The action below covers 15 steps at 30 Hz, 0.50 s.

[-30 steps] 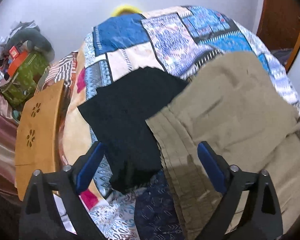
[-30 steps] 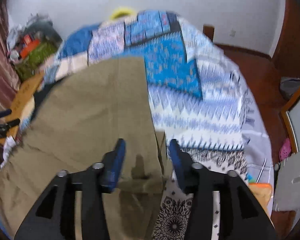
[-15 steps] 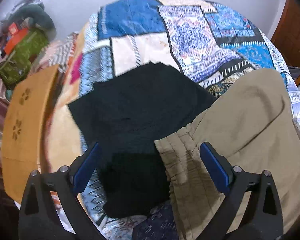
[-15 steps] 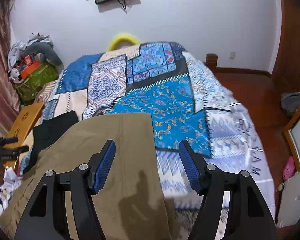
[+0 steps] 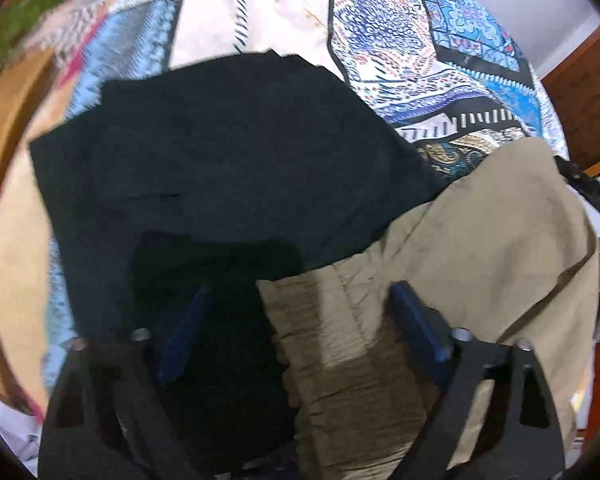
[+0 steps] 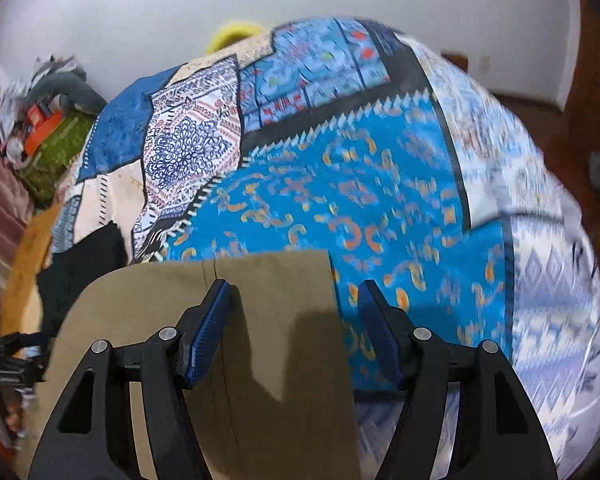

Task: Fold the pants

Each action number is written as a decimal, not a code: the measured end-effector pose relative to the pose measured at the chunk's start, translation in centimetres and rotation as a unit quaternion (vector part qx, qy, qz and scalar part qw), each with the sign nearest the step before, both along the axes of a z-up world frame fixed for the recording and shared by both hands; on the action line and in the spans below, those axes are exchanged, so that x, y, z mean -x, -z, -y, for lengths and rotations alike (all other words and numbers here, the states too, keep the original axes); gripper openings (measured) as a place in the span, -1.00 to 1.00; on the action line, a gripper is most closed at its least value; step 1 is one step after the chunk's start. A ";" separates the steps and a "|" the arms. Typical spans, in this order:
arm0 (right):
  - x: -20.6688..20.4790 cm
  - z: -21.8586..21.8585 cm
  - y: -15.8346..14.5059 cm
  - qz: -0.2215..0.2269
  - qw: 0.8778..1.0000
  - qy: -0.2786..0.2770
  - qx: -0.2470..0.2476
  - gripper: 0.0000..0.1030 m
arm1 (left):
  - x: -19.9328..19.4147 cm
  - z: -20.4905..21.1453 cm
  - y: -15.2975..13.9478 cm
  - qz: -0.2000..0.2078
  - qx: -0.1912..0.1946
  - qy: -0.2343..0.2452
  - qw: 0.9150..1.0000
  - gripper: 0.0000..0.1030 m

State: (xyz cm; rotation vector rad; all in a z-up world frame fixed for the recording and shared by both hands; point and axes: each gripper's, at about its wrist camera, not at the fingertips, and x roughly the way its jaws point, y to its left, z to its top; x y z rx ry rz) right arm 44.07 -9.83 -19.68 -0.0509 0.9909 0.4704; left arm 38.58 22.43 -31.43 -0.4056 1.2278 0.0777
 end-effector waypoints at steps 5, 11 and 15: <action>0.5 -0.5 -0.5 0.005 1.000 -0.005 0.000 -0.78 | 0.0 1.2 -1.5 0.023 -0.025 0.012 0.999 0.05; 1.3 -1.4 -3.0 0.049 0.998 -0.008 0.023 -0.84 | 1.2 1.7 -5.6 0.065 -0.092 0.015 0.994 -0.04; 2.6 -0.9 -8.1 0.106 0.994 0.002 -0.004 -0.84 | 2.1 1.6 -10.1 0.109 -0.103 0.011 0.989 -0.06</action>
